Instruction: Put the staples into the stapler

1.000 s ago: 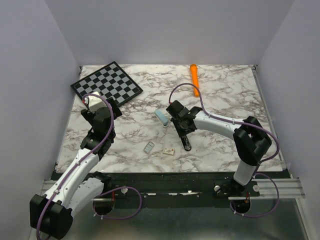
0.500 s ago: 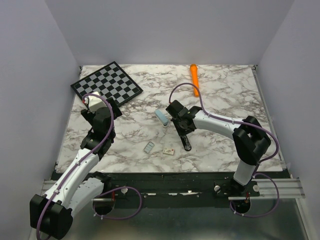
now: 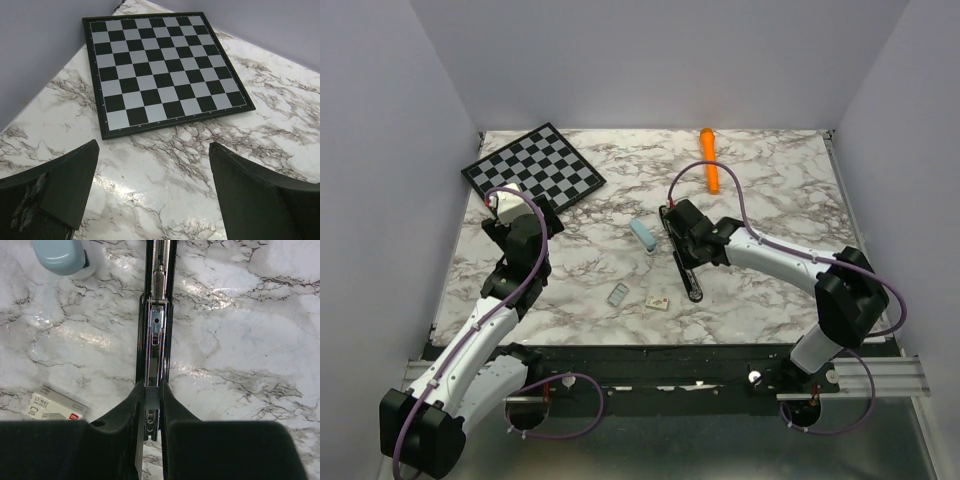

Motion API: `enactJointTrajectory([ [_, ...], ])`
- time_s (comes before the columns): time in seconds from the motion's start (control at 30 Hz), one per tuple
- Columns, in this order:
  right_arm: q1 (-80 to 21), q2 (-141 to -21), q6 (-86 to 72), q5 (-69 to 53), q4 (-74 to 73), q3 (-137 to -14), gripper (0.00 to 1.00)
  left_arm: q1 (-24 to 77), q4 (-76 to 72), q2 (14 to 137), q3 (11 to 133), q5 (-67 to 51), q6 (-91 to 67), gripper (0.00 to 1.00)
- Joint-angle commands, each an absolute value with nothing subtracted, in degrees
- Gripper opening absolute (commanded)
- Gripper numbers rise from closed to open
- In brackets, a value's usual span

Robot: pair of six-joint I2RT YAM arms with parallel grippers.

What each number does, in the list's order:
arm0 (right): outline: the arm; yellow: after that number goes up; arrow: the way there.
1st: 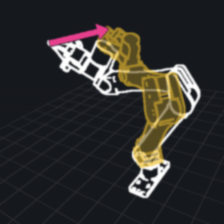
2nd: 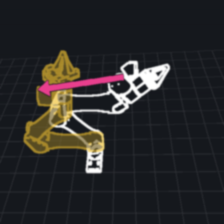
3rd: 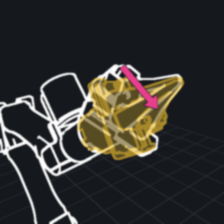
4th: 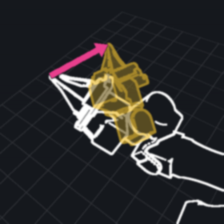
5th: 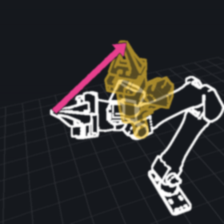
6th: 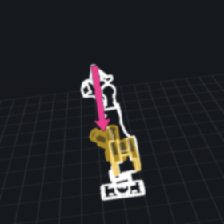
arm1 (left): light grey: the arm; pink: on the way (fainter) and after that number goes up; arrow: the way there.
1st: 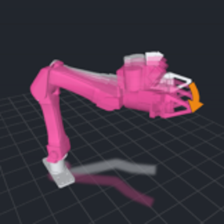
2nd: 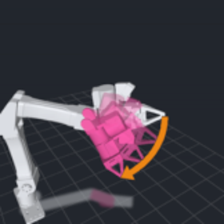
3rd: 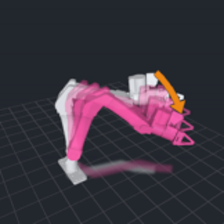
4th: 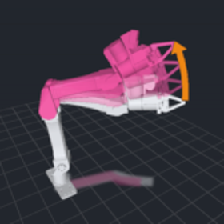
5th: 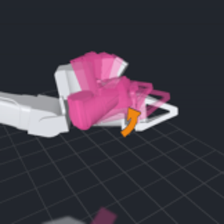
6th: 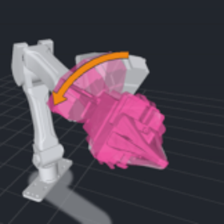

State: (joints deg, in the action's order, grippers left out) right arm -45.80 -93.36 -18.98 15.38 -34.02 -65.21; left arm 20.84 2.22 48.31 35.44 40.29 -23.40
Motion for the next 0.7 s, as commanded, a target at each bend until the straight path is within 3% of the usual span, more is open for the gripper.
enactJointTrajectory([
  [0.0, -46.14, -90.09, -18.81, 18.37, -27.78, -60.92, 0.19, 20.57, 1.05, 48.08, 35.51, 39.64, -23.29, 0.99],
  [0.67, -46.14, -85.78, -19.34, 16.09, -16.61, -50.71, 0.19, 20.57, 1.14, 48.25, 35.6, 39.9, -23.38, 0.99],
])
